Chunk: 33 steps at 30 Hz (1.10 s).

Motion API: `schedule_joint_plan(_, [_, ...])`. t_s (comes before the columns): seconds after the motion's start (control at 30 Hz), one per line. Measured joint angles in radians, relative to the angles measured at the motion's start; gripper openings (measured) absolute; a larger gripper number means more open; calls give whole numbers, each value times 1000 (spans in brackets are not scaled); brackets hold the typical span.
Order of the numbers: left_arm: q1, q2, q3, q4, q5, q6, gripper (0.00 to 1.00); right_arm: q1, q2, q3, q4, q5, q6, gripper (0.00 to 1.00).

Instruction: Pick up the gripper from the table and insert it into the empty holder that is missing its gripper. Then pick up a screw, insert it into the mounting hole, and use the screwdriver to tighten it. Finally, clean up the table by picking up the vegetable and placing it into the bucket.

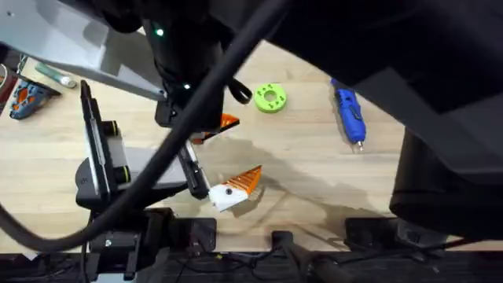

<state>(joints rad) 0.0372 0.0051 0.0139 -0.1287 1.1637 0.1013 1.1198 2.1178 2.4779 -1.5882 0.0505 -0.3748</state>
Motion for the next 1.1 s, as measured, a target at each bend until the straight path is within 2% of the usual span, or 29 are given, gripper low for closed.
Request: schedule_joint_plan(1.1, [0, 0, 0, 0, 0, 0, 985, -10, 33, -2, 8, 18, 3, 7])
